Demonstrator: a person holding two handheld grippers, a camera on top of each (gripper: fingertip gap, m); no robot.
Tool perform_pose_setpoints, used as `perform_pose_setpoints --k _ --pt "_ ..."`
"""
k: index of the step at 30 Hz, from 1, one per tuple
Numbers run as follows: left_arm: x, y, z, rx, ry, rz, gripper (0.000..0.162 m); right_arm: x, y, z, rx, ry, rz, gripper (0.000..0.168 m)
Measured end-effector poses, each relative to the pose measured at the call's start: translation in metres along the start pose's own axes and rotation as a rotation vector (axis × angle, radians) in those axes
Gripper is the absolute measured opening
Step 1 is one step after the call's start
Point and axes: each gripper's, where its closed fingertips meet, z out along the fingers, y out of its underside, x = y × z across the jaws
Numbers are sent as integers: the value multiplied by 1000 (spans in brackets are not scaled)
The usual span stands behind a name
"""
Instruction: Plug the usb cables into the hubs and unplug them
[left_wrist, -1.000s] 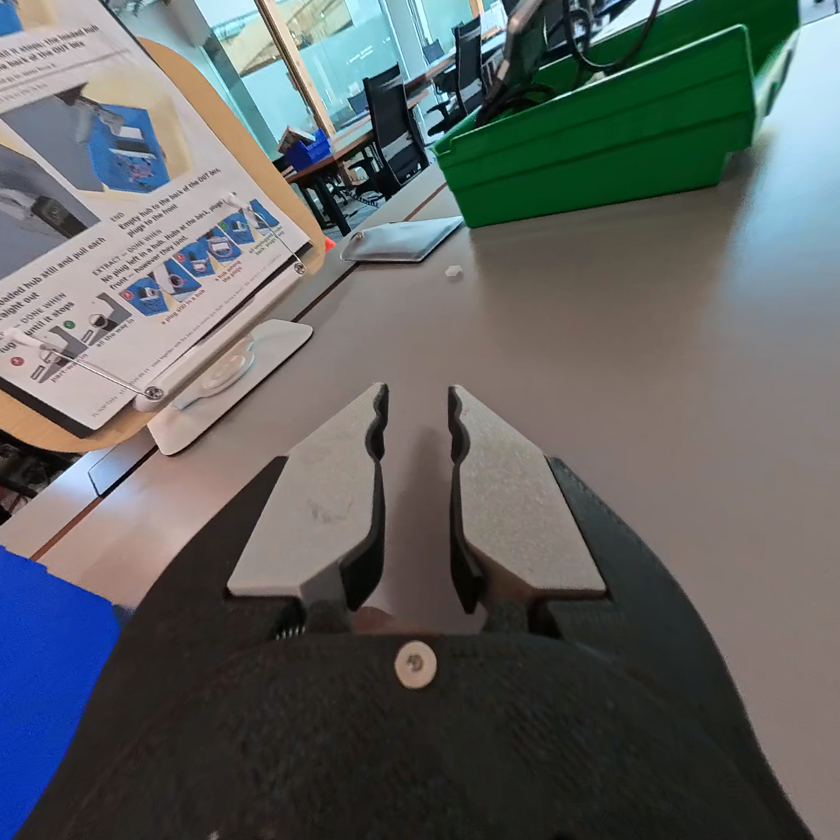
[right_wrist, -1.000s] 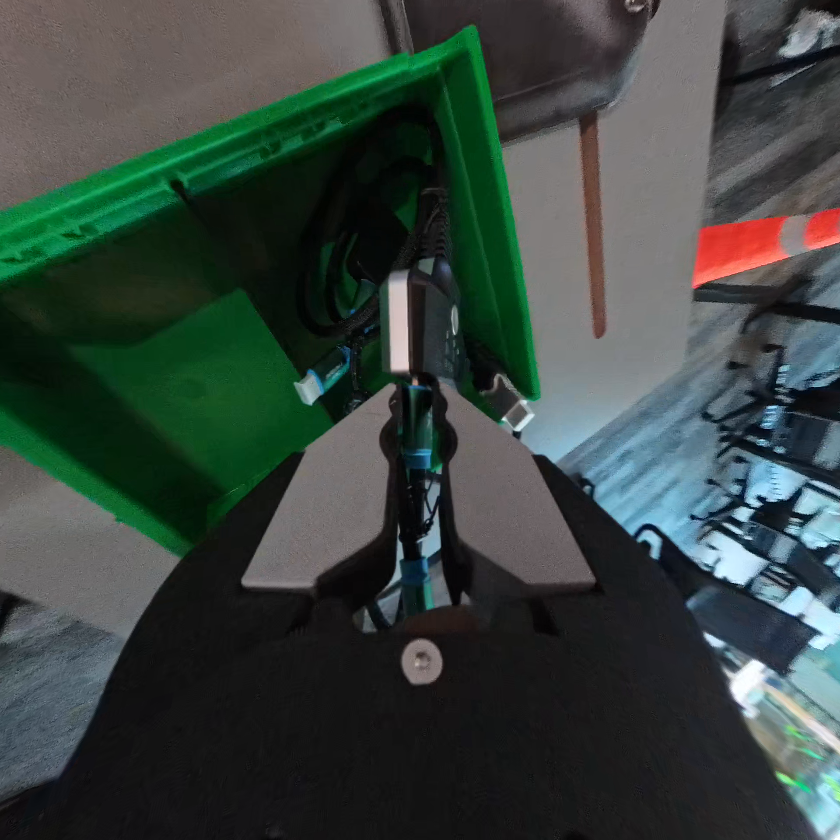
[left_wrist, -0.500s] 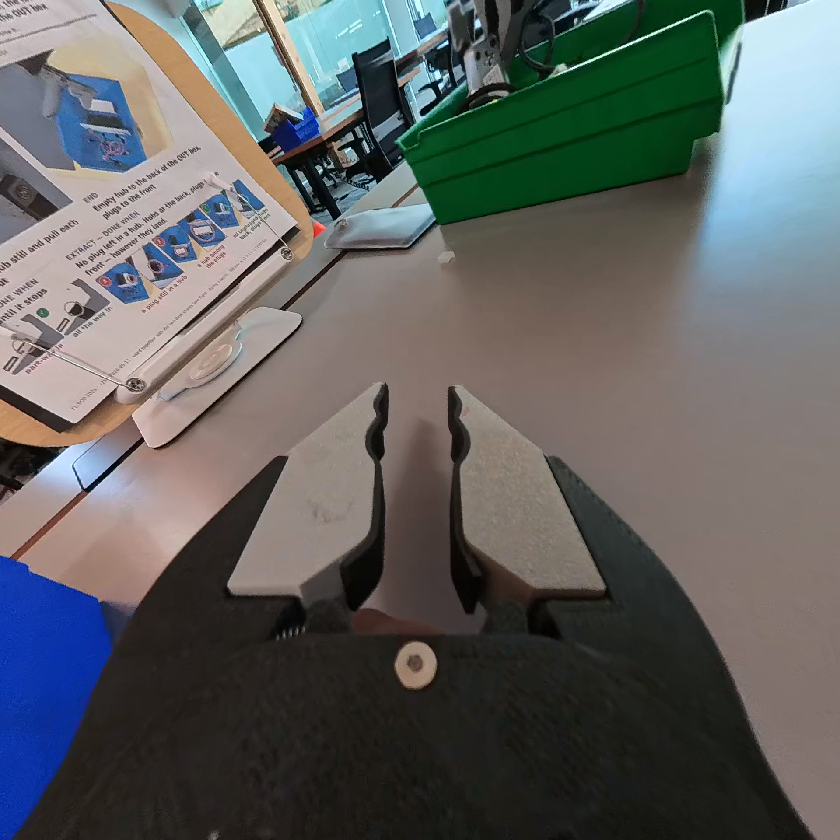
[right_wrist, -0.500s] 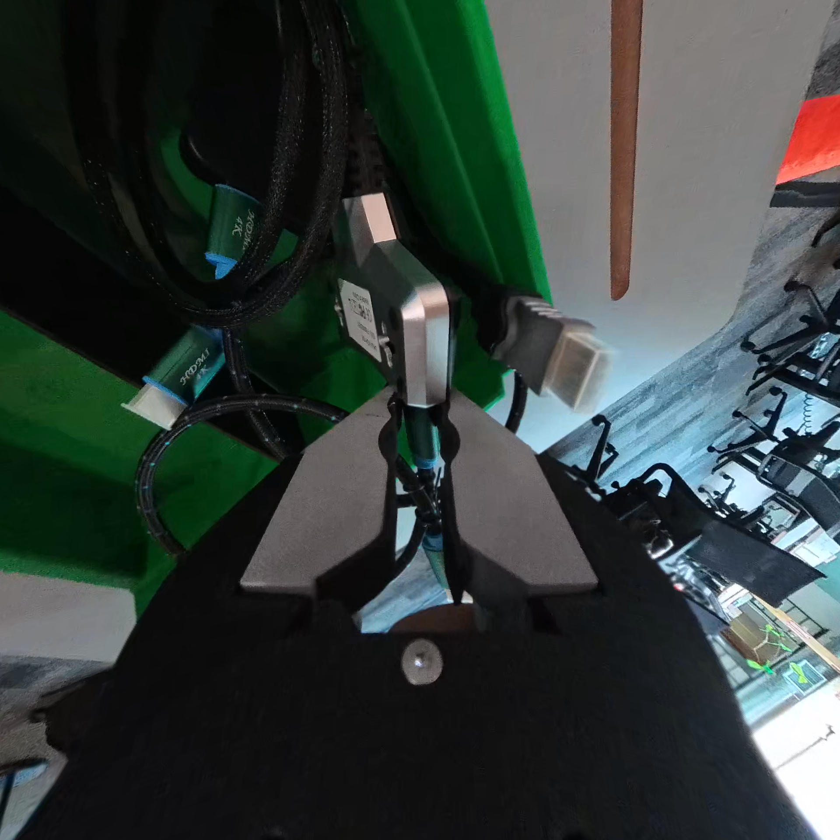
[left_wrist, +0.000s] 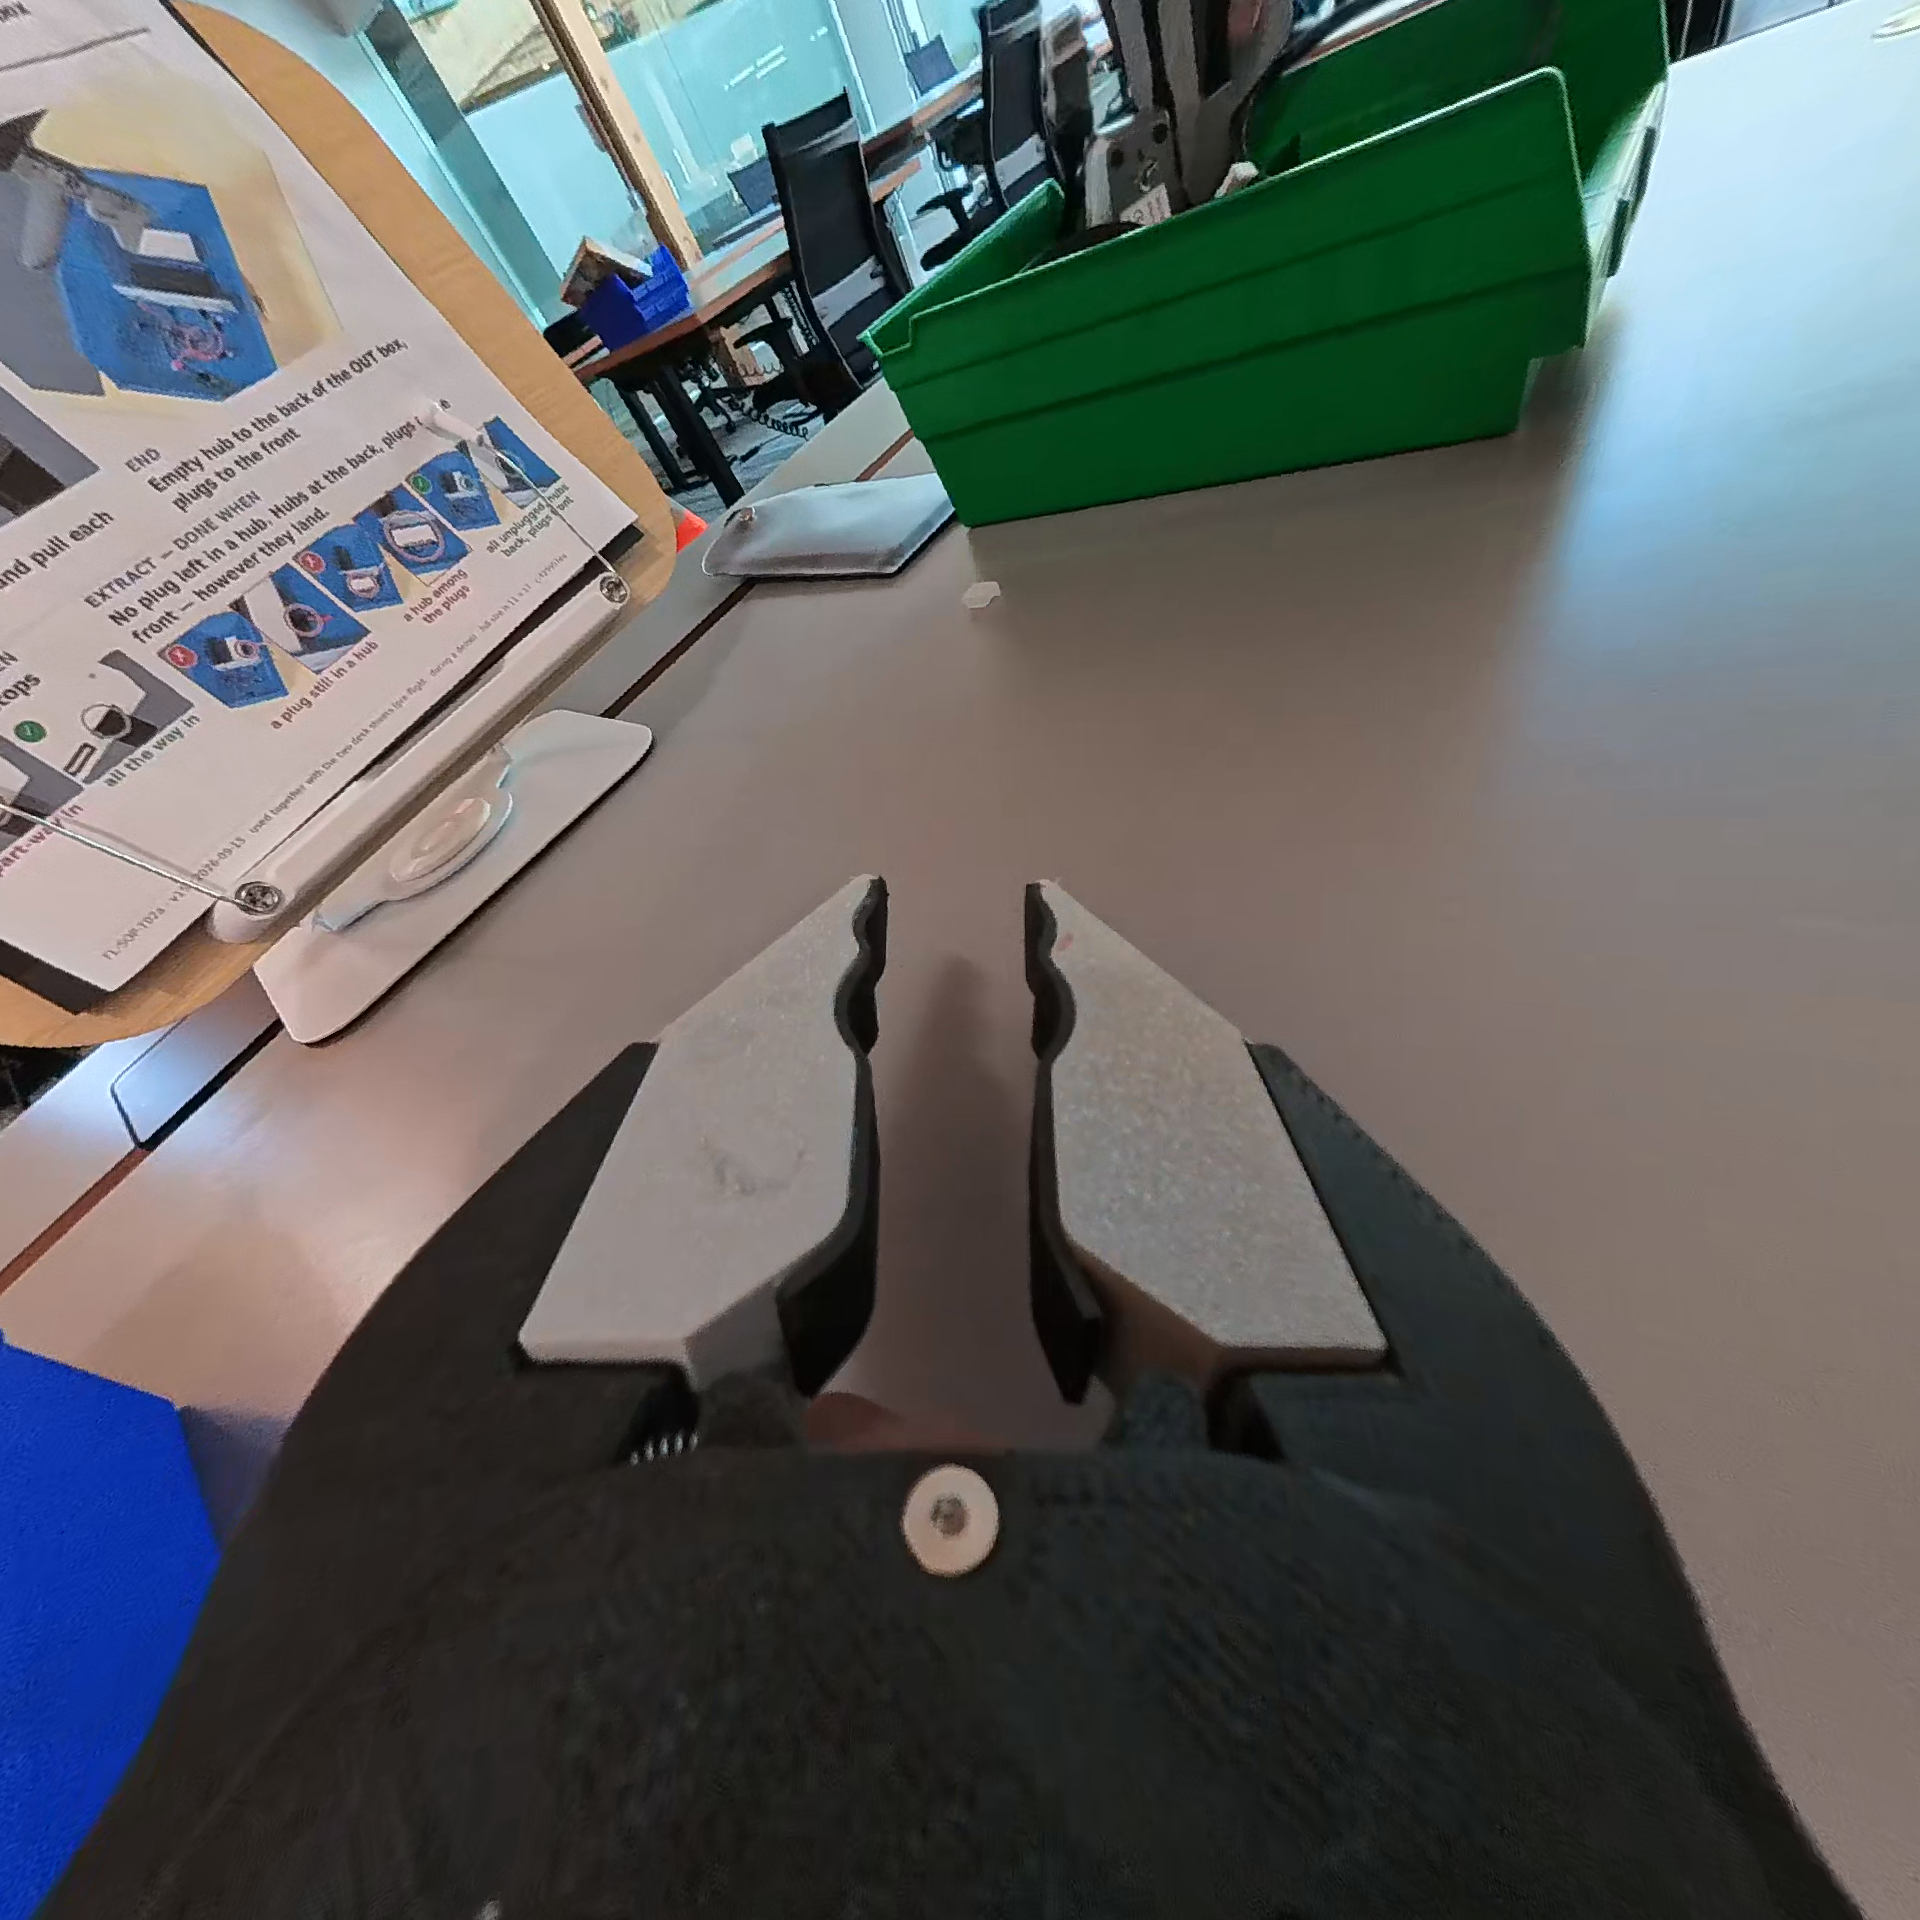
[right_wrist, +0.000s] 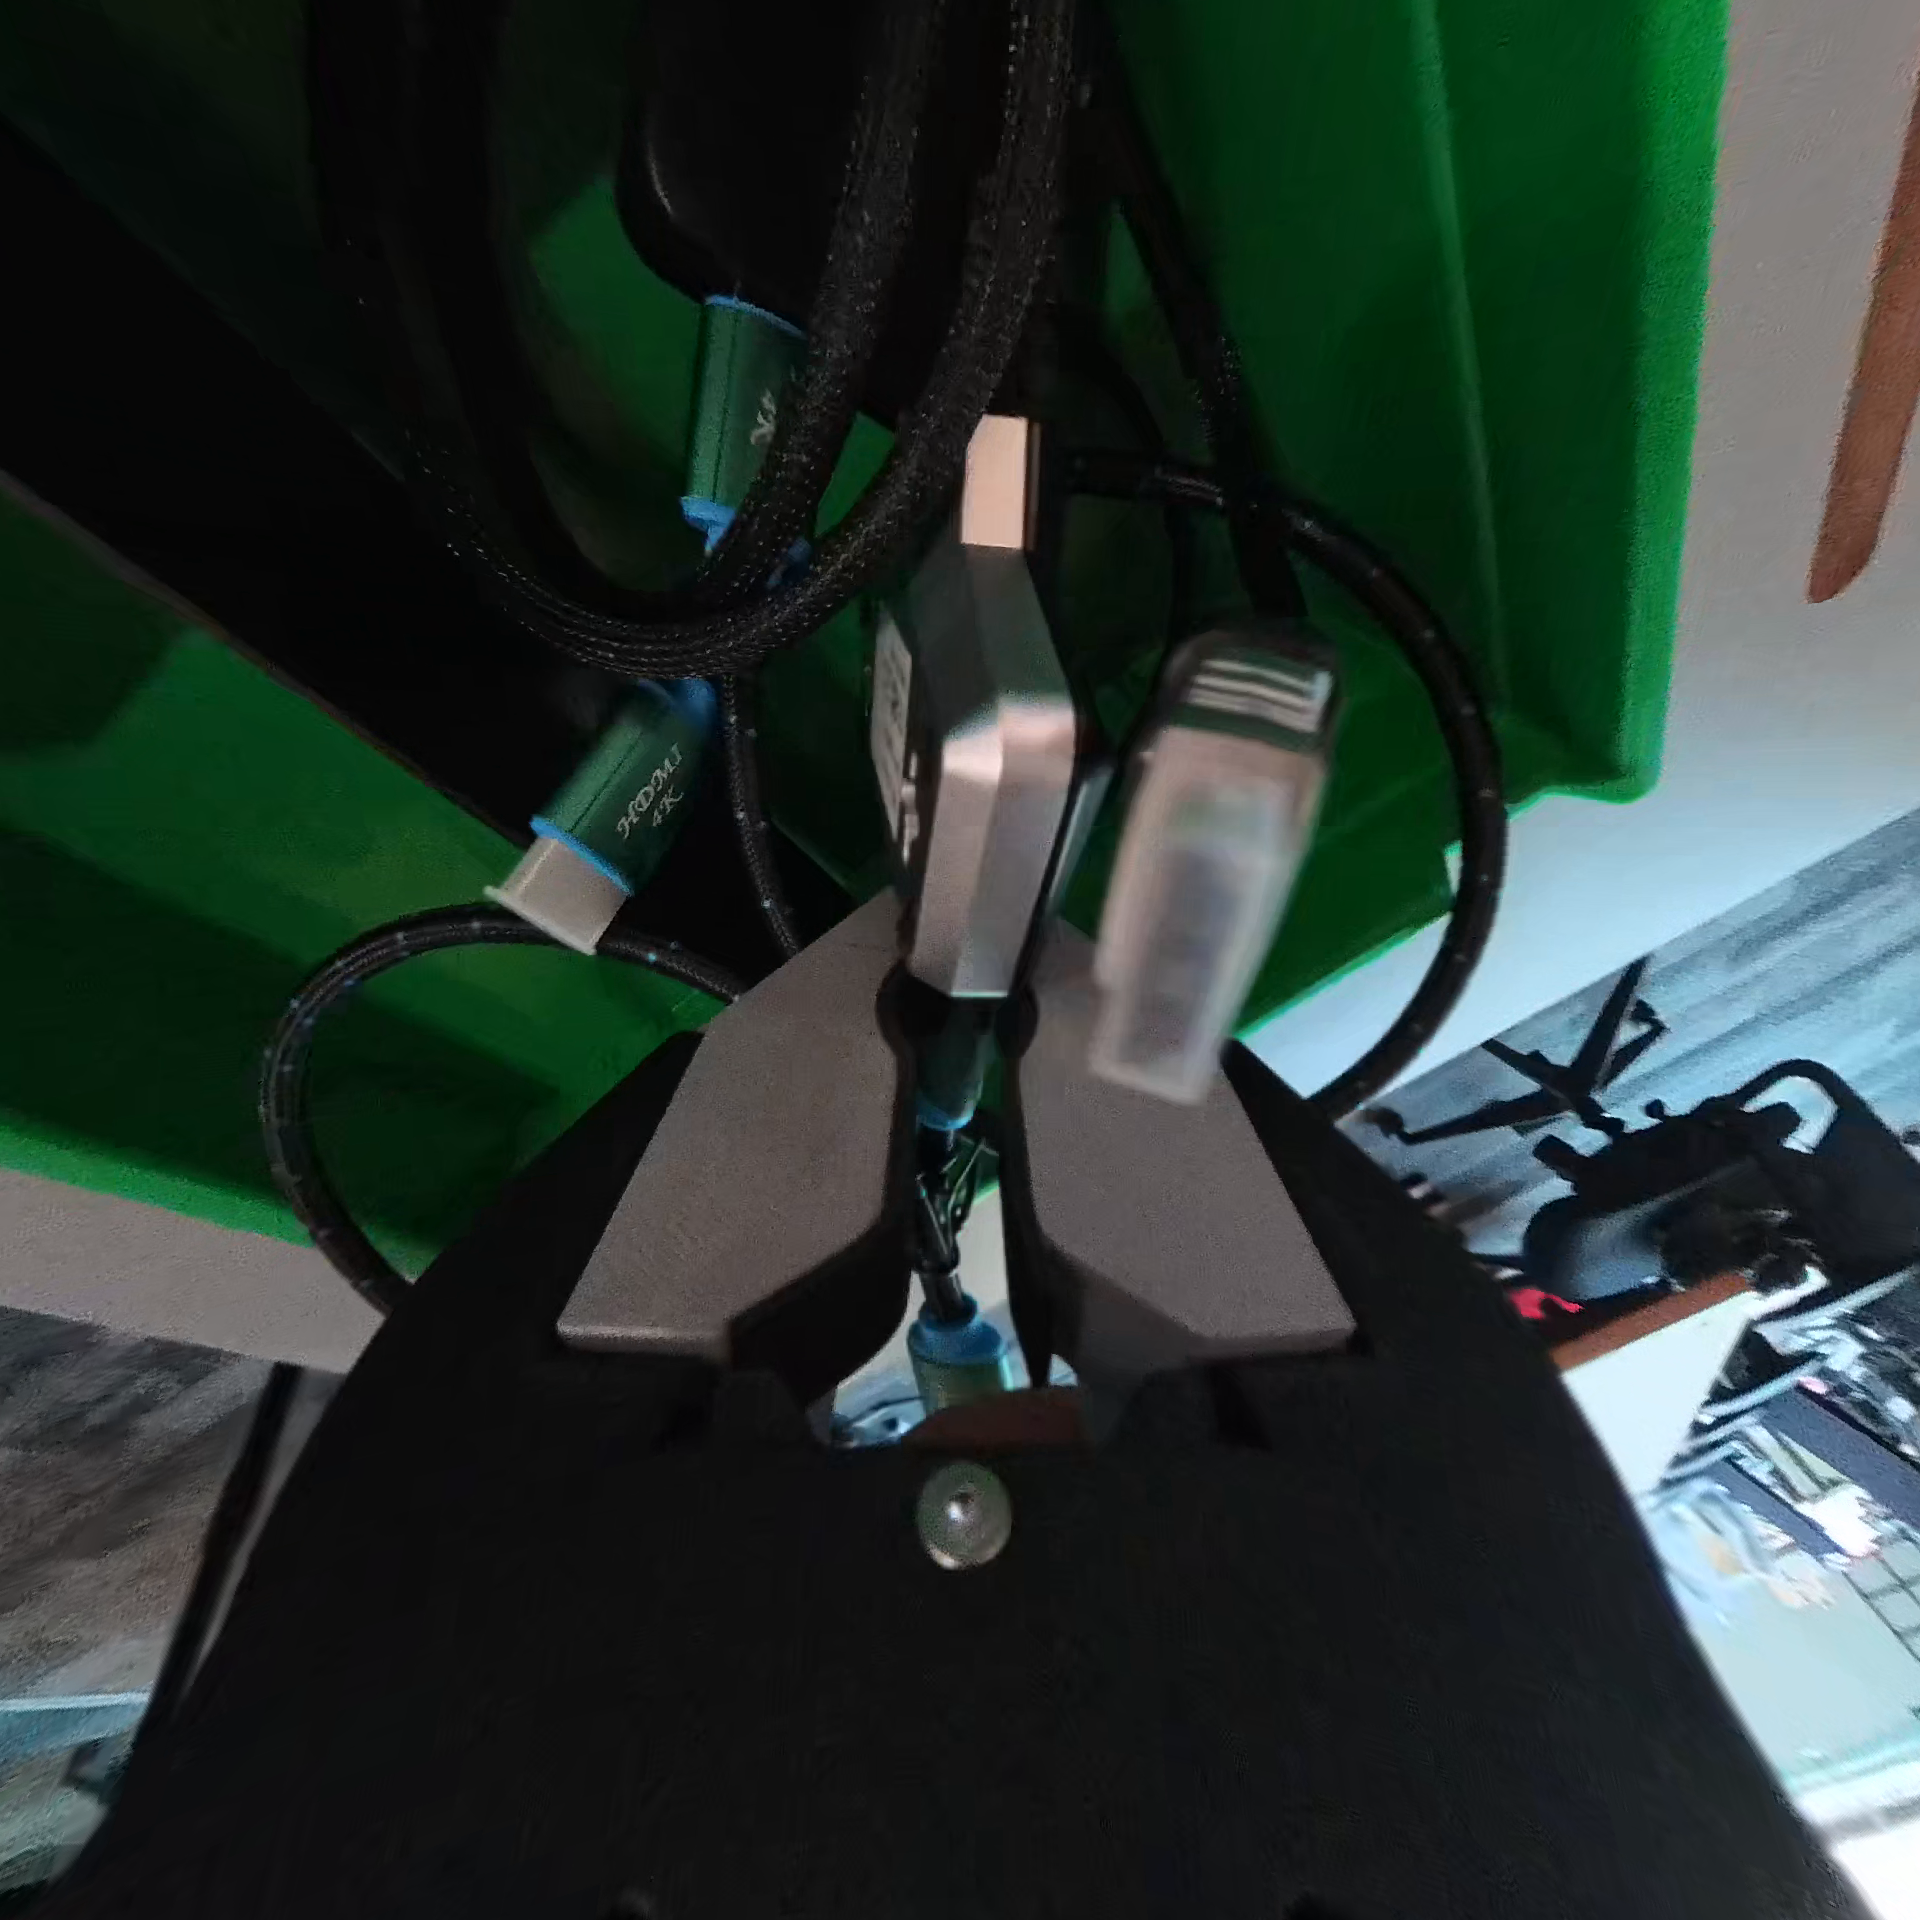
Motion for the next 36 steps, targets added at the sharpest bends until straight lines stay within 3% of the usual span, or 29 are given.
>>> perform_pose_setpoints --k 1,5,8,14,15,18,22,27,30,34,35,36 --pt "0 -1 -1 5 -4 6 24 2 -1 -4 -9 37 -22 8" --pt "-1 -4 -5 29 -14 1 24 25 -7 -34 44 223 -6 58" --pt "-4 -4 -7 40 -13 -36 24 30 -5 -61 148 255 71 72" --pt "-8 -5 -10 56 1 -104 24 32 20 -98 429 272 244 79" --pt "-8 -5 -10 54 4 -105 24 38 27 -104 473 303 305 69" --pt "-7 -6 -10 56 -1 -91 24 42 50 -123 681 326 465 66" --pt "-5 -6 -11 58 0 -77 24 11 88 -115 856 157 593 73" --pt "-1 -5 -7 42 20 -72 24 -43 106 -107 1077 3 575 74" --pt "0 -5 -7 42 21 -64 24 -56 108 -95 1091 43 538 72" --pt "-1 -4 -6 33 31 -81 24 -61 89 -68 934 140 452 78" --pt "-2 -3 -6 32 32 -87 24 -60 83 -61 881 182 418 74" --pt "-2 -4 -6 34 30 -90 24 -58 78 -55 833 228 383 56"
